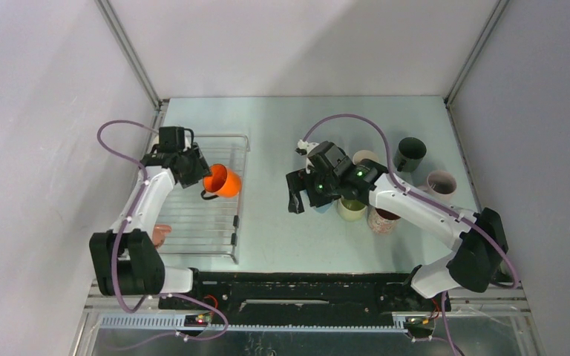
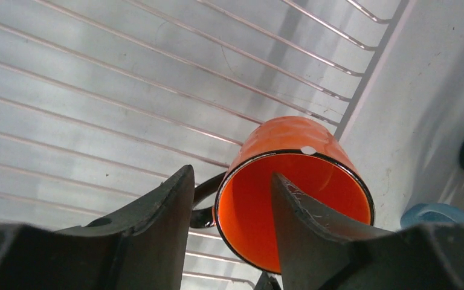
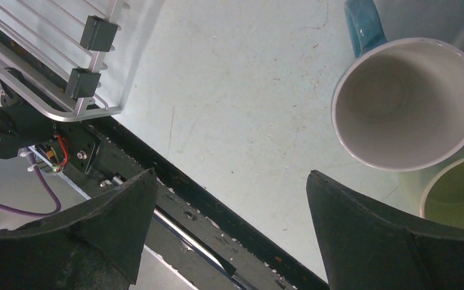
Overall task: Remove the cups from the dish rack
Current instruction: Unload the cup from the dish rack.
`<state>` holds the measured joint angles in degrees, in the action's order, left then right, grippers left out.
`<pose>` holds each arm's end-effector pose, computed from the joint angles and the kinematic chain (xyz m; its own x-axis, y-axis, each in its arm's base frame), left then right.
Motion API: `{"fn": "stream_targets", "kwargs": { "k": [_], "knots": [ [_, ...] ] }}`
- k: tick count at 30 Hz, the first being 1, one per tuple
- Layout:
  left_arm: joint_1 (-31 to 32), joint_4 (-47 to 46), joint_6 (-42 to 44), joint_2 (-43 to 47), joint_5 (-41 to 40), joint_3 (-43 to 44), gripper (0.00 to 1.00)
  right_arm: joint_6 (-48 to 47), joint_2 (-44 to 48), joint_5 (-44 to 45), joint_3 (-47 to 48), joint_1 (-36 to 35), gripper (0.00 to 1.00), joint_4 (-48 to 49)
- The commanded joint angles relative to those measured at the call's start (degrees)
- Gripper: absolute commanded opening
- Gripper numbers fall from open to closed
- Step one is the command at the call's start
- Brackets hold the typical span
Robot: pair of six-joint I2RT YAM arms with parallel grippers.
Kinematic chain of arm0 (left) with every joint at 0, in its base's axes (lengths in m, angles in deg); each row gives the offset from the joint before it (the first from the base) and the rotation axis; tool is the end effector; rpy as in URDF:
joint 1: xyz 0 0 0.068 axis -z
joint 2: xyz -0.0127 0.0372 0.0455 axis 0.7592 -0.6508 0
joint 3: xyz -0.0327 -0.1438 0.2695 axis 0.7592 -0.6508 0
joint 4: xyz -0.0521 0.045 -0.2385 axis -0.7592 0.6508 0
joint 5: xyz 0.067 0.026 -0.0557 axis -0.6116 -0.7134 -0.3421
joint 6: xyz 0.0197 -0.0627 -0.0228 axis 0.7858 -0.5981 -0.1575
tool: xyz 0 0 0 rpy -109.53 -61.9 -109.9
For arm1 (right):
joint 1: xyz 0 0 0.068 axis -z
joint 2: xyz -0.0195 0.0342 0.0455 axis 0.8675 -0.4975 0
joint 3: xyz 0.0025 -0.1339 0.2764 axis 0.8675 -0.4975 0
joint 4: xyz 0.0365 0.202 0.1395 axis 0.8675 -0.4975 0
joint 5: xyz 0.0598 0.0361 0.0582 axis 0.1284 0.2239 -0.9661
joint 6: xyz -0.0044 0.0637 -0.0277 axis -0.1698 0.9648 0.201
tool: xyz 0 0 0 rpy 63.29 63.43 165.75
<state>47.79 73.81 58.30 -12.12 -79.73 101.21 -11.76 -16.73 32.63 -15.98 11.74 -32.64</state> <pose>0.2628 0.0068 0.2943 -0.7287 -0.4472 -0.5187 -0.3678 0.8944 -0.2545 0.2015 0.2365 0.3238 -0.7681 -0.3090 -0.5608 -0.5429 0.7787 0.3144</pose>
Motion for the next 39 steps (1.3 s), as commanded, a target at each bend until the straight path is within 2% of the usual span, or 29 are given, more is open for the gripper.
{"fn": "stream_targets", "kwargs": {
  "k": [1,14,27,39],
  "knots": [
    [-1.0,-5.4,1.7,-2.0,3.2,-1.5,0.54,-0.5,2.7,1.3,-0.4,-0.6,1.00,-0.5],
    [-1.3,-10.5,1.5,-4.9,8.2,-5.0,0.40,0.2,3.6,1.5,-1.5,-0.5,1.00,0.1],
    [-1.1,-7.9,3.5,-1.0,10.3,-2.9,0.00,0.2,5.0,2.4,-1.6,-0.5,1.00,0.0],
    [-0.7,-4.2,3.8,3.1,9.5,1.4,0.00,0.6,6.9,3.3,-1.5,-0.3,1.00,-0.2]
  ]
}}
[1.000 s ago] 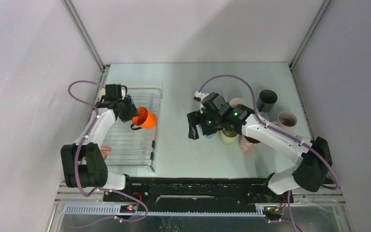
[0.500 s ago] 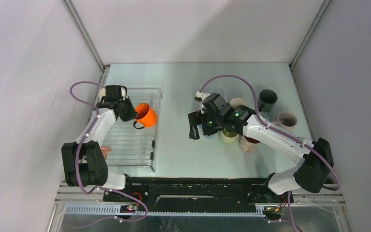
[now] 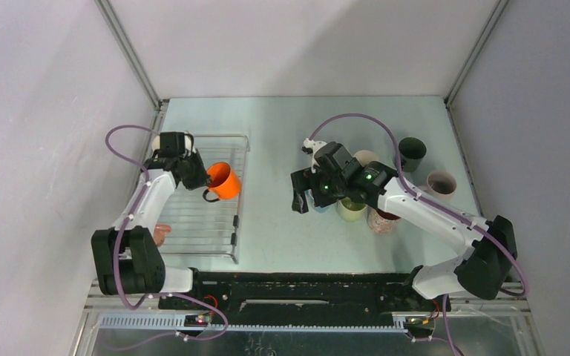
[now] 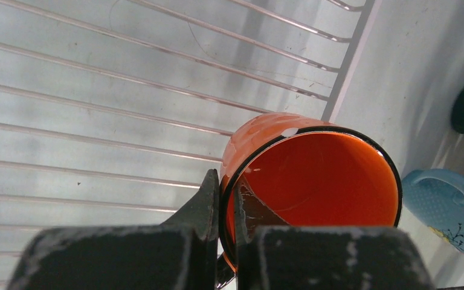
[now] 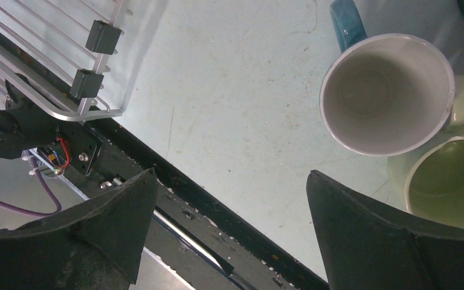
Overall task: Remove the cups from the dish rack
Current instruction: Unload the cup from the dish rack, then place the cup at the center of the board.
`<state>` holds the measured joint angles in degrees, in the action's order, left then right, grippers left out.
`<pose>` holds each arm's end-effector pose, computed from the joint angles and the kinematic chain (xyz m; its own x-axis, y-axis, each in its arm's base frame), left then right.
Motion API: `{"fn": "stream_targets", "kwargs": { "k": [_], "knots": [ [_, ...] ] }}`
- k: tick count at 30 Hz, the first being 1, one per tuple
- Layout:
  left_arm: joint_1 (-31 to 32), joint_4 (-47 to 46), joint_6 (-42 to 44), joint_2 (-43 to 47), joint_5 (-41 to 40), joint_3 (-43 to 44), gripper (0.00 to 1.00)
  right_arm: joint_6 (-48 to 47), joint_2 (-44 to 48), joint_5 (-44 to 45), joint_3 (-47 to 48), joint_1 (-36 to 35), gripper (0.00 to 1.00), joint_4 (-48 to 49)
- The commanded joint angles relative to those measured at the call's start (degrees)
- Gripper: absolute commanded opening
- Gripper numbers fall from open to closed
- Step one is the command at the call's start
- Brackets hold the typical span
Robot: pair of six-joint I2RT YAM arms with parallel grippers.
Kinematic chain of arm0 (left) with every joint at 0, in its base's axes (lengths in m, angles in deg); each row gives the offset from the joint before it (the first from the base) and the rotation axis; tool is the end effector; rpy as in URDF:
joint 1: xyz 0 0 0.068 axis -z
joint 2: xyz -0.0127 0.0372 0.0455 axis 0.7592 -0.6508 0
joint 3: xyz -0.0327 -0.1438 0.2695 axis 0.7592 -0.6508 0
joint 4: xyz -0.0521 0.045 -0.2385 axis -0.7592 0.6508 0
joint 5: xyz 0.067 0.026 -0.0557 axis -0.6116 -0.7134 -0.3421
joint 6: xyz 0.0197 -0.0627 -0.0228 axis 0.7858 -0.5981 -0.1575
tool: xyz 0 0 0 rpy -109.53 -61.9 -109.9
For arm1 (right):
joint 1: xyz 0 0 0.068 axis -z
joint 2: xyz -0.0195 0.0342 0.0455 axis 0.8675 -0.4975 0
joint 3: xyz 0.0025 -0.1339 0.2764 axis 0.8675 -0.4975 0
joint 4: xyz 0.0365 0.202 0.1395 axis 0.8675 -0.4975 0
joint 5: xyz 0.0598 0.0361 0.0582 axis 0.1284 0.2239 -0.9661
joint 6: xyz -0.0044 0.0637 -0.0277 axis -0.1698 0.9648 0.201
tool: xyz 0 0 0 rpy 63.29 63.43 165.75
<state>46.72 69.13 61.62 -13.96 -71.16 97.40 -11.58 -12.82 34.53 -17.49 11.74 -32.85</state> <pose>0.2687 0.0035 0.2723 -0.7817 -0.4057 -0.4736 -0.2675 0.9042 -0.3330 0.1916 0.2225 0.3341 -0.7506 -0.2832 -0.5970 -0.5371 0.7877 0.3017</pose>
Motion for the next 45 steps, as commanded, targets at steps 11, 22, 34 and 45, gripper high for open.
{"fn": "stream_targets", "kwargs": {
  "k": [11,22,34,45],
  "knots": [
    [6.5,7.4,-1.0,6.3,-5.9,19.7,0.00,1.9,8.4,3.9,0.2,0.6,1.00,-1.2],
    [22.5,13.1,-2.2,-12.8,-18.5,45.6,0.00,3.3,17.5,9.7,0.8,1.3,1.00,-5.8],
    [30.7,13.6,-2.8,-37.5,-19.8,65.7,0.00,4.9,25.0,14.6,0.2,1.3,1.00,-11.8],
    [32.9,10.5,-3.9,-47.4,-17.9,65.7,0.00,5.5,29.0,16.7,-0.5,1.6,1.00,-16.1]
  ]
}}
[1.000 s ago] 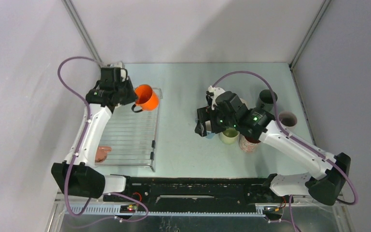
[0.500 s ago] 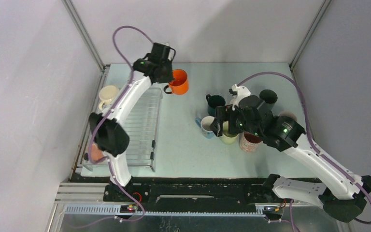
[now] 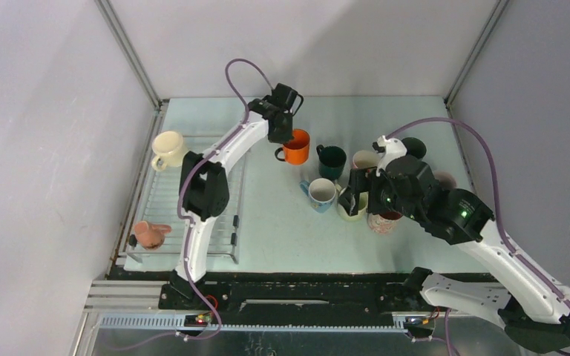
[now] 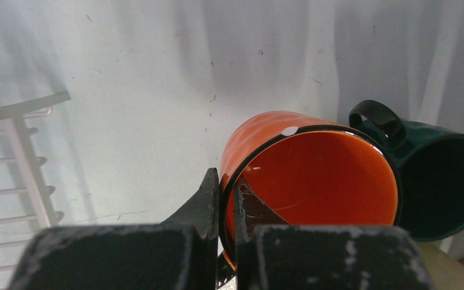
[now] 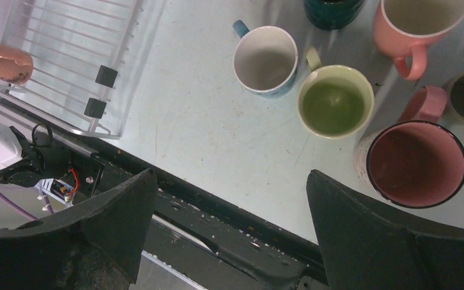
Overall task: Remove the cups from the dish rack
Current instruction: Place the cup at the center of the board.
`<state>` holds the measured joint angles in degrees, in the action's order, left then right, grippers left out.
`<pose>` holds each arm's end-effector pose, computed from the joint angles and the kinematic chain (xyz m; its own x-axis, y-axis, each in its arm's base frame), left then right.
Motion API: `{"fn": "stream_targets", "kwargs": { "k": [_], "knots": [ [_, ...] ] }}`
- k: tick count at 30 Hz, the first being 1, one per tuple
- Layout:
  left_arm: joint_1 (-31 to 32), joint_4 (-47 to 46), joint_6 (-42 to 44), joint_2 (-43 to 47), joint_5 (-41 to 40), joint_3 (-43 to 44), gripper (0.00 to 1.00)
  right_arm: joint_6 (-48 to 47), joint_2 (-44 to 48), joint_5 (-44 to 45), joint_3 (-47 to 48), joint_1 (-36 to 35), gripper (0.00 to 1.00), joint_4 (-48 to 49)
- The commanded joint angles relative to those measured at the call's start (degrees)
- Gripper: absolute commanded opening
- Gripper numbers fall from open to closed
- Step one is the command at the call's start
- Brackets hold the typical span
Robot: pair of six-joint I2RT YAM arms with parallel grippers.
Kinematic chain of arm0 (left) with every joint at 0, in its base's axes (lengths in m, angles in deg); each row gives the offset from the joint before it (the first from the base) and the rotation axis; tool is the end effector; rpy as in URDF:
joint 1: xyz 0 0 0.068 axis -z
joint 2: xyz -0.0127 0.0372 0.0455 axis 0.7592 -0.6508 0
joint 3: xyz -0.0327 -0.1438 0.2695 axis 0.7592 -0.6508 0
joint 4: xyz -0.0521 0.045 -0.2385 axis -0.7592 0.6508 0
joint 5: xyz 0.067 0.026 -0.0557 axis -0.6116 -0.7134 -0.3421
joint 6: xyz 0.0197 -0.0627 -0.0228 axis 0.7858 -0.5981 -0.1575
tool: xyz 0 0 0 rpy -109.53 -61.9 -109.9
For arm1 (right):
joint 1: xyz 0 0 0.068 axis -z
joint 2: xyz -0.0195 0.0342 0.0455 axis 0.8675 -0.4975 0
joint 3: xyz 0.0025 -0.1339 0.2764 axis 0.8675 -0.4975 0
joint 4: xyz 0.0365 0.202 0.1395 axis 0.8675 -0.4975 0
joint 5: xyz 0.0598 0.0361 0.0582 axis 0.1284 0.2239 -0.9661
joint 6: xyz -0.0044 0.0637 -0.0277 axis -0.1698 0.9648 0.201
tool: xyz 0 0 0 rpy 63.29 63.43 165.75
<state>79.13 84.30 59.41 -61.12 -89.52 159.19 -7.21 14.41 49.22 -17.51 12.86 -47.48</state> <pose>0.4397 -0.2407 0.2837 -0.8275 0.0076 -0.5615 0.0814 0.9910 -0.1066 0.1065 0.1004 0.4059 -0.6309 -0.0394 -0.7749 -0.3833 0.8841 0.2671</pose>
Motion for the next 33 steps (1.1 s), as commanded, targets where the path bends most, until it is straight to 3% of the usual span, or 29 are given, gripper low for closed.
{"fn": "stream_targets", "kwargs": {
  "k": [1,33],
  "knots": [
    [0.6,-5.0,-1.7,-0.5,0.5,3.7,0.00,1.1,2.0,1.8,-0.6,0.4,1.00,-1.6],
    [1.6,-6.5,-3.0,-5.1,2.7,2.5,0.01,0.7,3.0,0.5,-2.5,1.9,1.00,-1.9]
  ]
}}
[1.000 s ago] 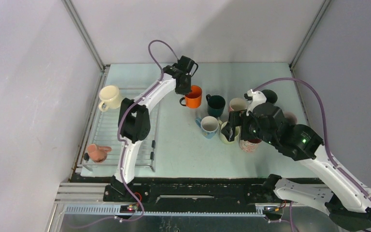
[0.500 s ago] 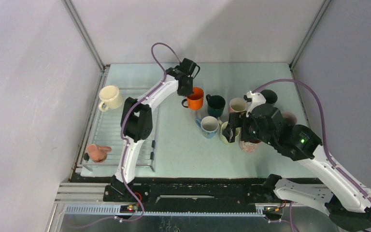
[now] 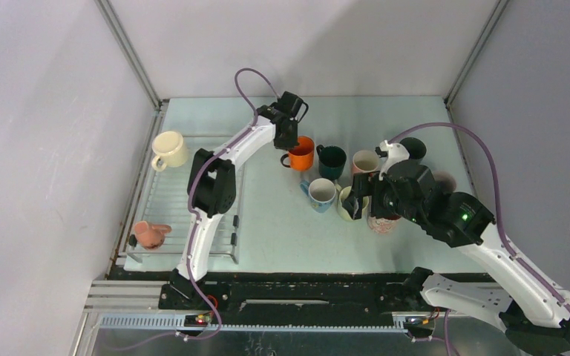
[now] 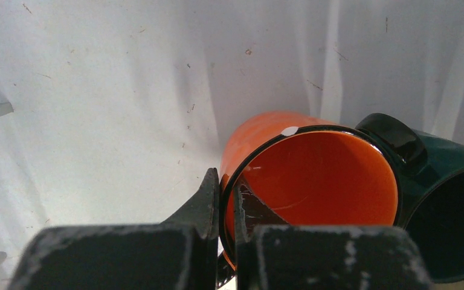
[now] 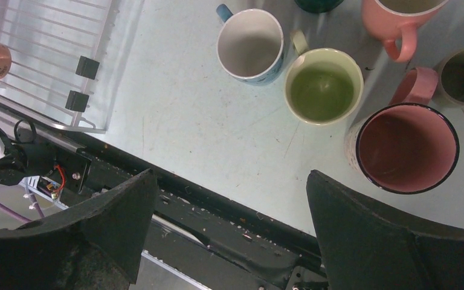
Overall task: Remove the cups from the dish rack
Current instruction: Place the cup at the center of the board.
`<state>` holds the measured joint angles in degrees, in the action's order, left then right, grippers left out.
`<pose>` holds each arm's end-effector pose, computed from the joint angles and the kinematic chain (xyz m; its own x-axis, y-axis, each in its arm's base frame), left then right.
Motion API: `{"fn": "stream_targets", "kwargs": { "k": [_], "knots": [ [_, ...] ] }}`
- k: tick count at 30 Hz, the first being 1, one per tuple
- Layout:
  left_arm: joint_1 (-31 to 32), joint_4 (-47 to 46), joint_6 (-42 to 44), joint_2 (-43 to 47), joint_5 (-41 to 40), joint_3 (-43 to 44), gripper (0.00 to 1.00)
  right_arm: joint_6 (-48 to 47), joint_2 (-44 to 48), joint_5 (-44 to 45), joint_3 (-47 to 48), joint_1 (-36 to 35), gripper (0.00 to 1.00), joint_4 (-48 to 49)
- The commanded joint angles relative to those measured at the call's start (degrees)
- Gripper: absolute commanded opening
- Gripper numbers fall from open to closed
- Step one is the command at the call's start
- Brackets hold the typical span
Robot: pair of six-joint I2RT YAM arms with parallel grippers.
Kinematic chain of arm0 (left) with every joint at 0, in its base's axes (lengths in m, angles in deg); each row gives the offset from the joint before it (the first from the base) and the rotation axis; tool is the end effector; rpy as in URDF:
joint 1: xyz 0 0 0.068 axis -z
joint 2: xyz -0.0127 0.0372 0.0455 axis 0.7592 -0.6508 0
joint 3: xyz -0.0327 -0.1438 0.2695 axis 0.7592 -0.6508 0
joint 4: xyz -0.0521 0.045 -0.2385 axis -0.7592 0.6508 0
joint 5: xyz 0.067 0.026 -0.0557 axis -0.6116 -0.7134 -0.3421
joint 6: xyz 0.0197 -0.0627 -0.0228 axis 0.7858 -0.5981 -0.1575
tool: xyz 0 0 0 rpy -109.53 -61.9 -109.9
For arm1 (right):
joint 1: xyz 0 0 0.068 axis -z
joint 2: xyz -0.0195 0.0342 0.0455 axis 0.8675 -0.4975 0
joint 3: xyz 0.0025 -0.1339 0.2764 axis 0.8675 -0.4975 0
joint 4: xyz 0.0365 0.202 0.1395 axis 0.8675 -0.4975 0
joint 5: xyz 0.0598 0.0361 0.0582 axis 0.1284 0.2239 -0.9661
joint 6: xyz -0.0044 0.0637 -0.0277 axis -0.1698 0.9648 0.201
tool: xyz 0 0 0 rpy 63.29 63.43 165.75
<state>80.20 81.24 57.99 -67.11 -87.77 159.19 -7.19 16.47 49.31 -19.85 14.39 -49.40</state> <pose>0.4526 -0.2613 0.2357 -0.8598 0.0145 -0.5104 0.0886 0.9887 -0.1213 0.1016 0.0897 0.3943 -0.6519 -0.0430 -0.7571 -0.3515 0.9018 0.2514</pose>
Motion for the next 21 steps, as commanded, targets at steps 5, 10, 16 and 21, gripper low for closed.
{"fn": "stream_targets", "kwargs": {
  "k": [5,10,16,21],
  "knots": [
    [0.7,-3.5,-1.6,0.7,0.9,2.2,0.04,0.7,1.3,0.5,-0.1,0.5,1.00,-0.3],
    [0.7,-4.1,-1.7,1.0,1.1,1.0,0.06,0.9,1.5,0.4,-0.3,0.5,1.00,-0.5],
    [0.7,-5.0,-1.6,1.9,1.4,-0.7,0.12,1.0,1.6,0.2,-0.9,0.5,1.00,-0.3],
    [0.7,-5.0,-1.2,2.3,1.2,-1.3,0.16,1.1,1.5,0.0,-0.8,0.5,1.00,-0.2]
  ]
}}
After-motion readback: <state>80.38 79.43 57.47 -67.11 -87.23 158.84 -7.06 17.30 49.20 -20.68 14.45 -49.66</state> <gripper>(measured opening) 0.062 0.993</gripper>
